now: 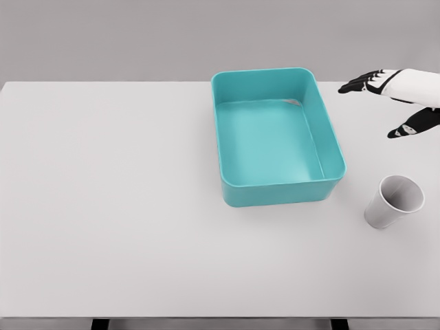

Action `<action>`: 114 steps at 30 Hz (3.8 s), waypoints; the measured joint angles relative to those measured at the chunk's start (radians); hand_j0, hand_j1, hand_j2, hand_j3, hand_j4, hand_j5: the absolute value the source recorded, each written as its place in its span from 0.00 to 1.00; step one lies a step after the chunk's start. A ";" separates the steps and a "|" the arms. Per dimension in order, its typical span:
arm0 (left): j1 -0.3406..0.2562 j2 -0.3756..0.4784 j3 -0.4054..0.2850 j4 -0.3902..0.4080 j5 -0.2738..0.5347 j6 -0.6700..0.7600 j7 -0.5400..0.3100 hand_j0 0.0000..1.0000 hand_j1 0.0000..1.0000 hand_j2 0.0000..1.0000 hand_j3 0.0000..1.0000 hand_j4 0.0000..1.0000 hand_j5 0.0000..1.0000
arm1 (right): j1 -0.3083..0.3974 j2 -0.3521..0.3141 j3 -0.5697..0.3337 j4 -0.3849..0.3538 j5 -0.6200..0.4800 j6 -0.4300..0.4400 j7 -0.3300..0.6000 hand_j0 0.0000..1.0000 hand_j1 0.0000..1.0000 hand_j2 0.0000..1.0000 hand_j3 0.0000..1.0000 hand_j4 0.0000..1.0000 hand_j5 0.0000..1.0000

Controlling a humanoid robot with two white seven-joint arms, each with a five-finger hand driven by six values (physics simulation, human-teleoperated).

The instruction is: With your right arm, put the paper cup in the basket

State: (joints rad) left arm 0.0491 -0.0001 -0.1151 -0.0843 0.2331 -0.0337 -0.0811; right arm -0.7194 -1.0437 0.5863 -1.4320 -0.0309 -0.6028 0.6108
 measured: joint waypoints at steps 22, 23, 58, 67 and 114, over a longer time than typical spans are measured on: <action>0.000 0.000 0.000 0.000 0.000 0.000 0.000 1.00 1.00 1.00 1.00 1.00 1.00 | 0.308 -0.149 -0.083 0.386 -0.613 -0.005 0.000 1.00 1.00 1.00 1.00 1.00 1.00; 0.000 0.000 0.000 0.000 0.000 0.000 0.000 1.00 1.00 1.00 1.00 1.00 1.00 | 0.317 -0.160 -0.083 0.367 -0.618 -0.005 0.000 1.00 1.00 1.00 1.00 1.00 1.00; -0.002 0.000 0.000 0.000 0.000 0.000 0.000 1.00 1.00 1.00 1.00 1.00 1.00 | 0.365 -0.133 0.124 0.278 -0.583 -0.010 0.000 1.00 1.00 1.00 1.00 1.00 1.00; 0.000 0.000 0.000 0.000 0.000 0.000 0.000 1.00 1.00 1.00 1.00 1.00 1.00 | 0.365 -0.122 0.126 0.265 -0.584 -0.010 0.000 1.00 1.00 1.00 1.00 1.00 1.00; 0.000 0.000 0.000 0.000 0.000 0.000 0.000 1.00 1.00 1.00 1.00 1.00 1.00 | 0.365 -0.120 0.167 0.164 -0.574 -0.010 0.000 1.00 1.00 1.00 1.00 1.00 1.00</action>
State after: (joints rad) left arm 0.0491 -0.0001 -0.1151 -0.0844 0.2331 -0.0337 -0.0811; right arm -0.3544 -1.1635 0.7536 -1.2683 -0.6045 -0.6126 0.6110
